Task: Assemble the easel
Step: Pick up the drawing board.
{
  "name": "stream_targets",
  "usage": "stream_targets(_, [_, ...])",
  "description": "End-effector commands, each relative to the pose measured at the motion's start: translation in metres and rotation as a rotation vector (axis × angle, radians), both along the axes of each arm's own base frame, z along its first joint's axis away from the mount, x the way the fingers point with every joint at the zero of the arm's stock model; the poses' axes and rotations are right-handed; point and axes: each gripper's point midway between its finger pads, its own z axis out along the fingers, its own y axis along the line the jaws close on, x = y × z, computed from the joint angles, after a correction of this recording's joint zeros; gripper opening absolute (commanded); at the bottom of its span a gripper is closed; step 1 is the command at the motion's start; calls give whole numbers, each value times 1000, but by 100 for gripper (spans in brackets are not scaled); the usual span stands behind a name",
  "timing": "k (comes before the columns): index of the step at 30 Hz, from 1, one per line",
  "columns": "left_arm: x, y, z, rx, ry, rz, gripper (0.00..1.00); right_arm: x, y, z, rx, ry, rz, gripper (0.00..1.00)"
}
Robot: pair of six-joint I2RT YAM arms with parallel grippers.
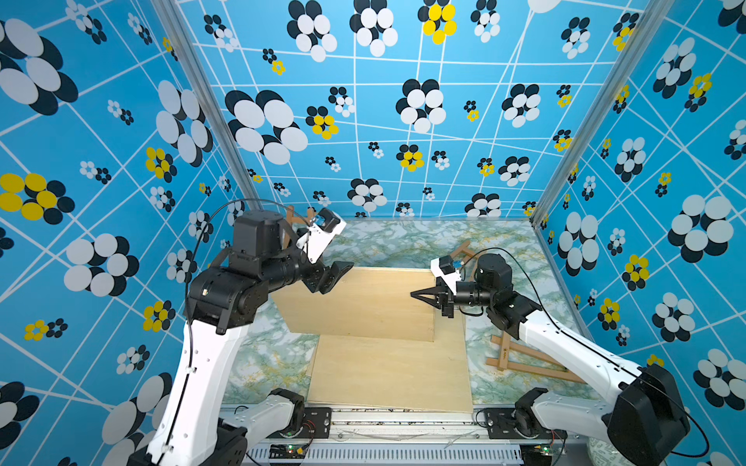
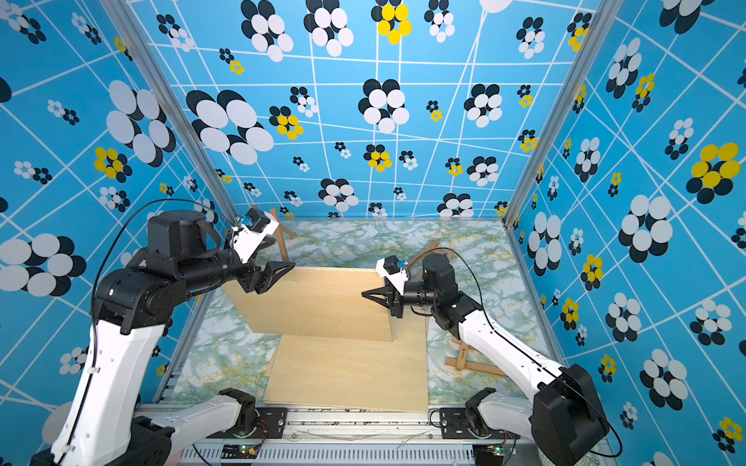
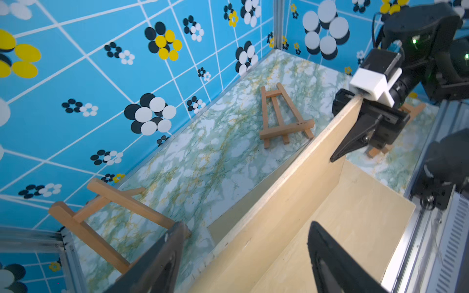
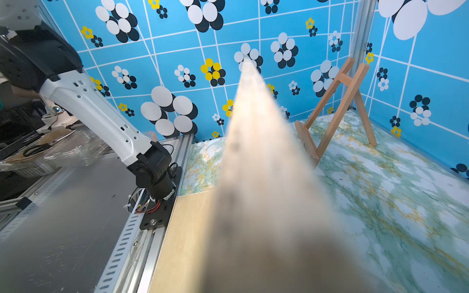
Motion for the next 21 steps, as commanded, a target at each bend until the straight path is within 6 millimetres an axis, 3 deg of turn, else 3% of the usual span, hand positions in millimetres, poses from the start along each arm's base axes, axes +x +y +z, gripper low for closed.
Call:
stream_targets(1, [-13, 3, -21, 257, 16, -128, 79, 5, -12, -59, -214, 71, -70, 0])
stream_targets(5, [-11, -2, -41, 414, 83, -188, 79, 9, -10, -63, -225, 49, -75, 0])
stream_targets(10, [-19, -10, -69, 463, 197, -266, 79, 11, -10, -65, -227, 46, -81, 0])
stream_targets(13, [-21, -14, -75, 471, 217, -294, 79, 10, -9, -67, -230, 48, -78, 0])
stream_targets(17, [-10, 0, -92, 576, 243, -240, 75, 10, -10, -70, -231, 55, -78, 0])
stream_targets(18, [-5, 6, -99, 619, 253, -218, 72, 9, -10, -72, -233, 55, -77, 0])
stream_targets(20, [0, 17, -111, 696, 274, -185, 55, 10, -10, -74, -236, 59, -78, 0])
stream_targets(21, [0, 21, -114, 714, 281, -178, 55, 10, -10, -76, -242, 64, -77, 0])
